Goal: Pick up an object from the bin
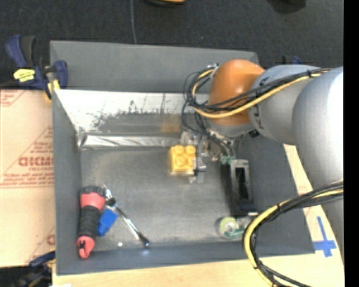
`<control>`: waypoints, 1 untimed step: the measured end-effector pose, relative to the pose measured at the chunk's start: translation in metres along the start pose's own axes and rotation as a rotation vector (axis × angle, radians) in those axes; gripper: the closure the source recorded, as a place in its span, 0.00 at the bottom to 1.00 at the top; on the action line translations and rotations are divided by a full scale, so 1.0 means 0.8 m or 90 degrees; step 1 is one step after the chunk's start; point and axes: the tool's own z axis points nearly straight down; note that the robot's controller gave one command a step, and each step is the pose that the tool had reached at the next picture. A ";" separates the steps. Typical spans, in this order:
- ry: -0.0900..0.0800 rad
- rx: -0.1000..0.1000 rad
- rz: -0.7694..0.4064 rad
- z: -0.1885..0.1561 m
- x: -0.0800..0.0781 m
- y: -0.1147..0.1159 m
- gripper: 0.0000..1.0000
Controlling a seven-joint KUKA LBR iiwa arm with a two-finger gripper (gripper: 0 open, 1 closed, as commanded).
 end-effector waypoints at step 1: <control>-0.008 0.000 -0.004 -0.081 0.005 0.001 0.00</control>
Offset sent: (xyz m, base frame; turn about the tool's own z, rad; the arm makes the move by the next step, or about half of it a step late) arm -0.0021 -0.0009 0.0148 0.1095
